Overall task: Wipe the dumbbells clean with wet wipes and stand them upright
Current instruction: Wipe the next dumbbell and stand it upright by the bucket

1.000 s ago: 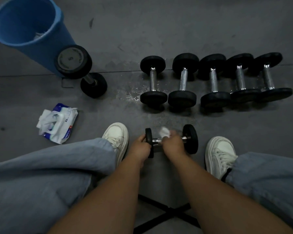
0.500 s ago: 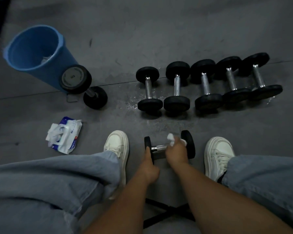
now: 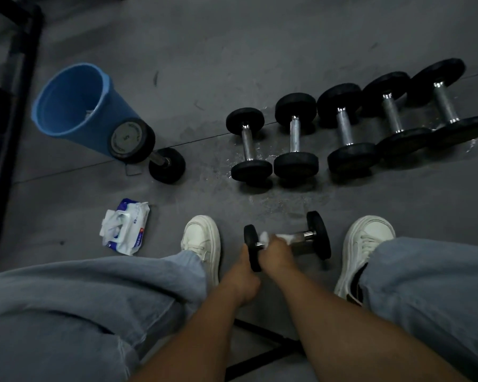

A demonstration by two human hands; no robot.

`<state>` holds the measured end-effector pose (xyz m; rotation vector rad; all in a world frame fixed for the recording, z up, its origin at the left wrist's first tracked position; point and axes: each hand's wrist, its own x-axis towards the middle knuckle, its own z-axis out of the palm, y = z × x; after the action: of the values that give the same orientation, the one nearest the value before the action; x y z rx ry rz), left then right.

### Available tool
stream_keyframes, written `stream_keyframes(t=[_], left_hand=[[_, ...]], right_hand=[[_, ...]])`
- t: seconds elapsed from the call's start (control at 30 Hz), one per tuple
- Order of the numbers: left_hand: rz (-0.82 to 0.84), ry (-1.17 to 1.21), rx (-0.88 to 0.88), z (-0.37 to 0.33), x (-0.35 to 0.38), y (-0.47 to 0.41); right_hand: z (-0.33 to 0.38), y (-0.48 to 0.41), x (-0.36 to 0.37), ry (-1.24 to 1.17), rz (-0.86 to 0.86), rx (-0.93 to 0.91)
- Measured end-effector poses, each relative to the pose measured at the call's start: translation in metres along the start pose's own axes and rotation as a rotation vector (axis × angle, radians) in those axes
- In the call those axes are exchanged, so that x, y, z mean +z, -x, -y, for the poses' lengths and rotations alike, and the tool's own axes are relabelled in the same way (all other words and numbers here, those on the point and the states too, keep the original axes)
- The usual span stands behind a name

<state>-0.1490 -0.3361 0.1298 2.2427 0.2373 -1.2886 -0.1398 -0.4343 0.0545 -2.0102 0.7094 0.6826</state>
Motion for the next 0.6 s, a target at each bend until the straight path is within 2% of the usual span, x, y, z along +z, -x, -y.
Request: stream_keyframes(t=[0.07,0.17,0.23,0.3,0.43,0.5,0.53,0.6], left_hand=[[-0.001,0.028,0.017,-0.005,-0.002,0.002],[-0.011,-0.005,-0.005,-0.007,-0.005,-0.004],[-0.050,0.018,0.006,-0.007,-0.006,-0.008],[-0.097,0.081,0.026,-0.009,-0.006,-0.010],[-0.172,0.236,0.063,-0.014,-0.006,-0.017],[-0.202,0.294,0.082,-0.011,-0.006,-0.026],[-0.202,0.302,0.082,-0.009,-0.006,-0.030],[-0.198,0.283,0.081,-0.004,-0.009,-0.040]], right_hand=[[0.004,0.002,0.010,-0.043,0.027,-0.036],[-0.006,-0.006,-0.005,0.002,-0.201,0.021],[-0.009,-0.011,-0.019,-0.052,-0.266,0.135],[-0.006,-0.017,-0.022,-0.069,-0.211,0.133],[0.002,-0.016,0.001,-0.075,-0.033,-0.120],[0.000,-0.019,0.001,-0.124,-0.168,-0.119],[-0.004,-0.022,-0.003,-0.127,-0.267,-0.085],[-0.011,-0.026,-0.012,-0.080,-0.352,0.044]])
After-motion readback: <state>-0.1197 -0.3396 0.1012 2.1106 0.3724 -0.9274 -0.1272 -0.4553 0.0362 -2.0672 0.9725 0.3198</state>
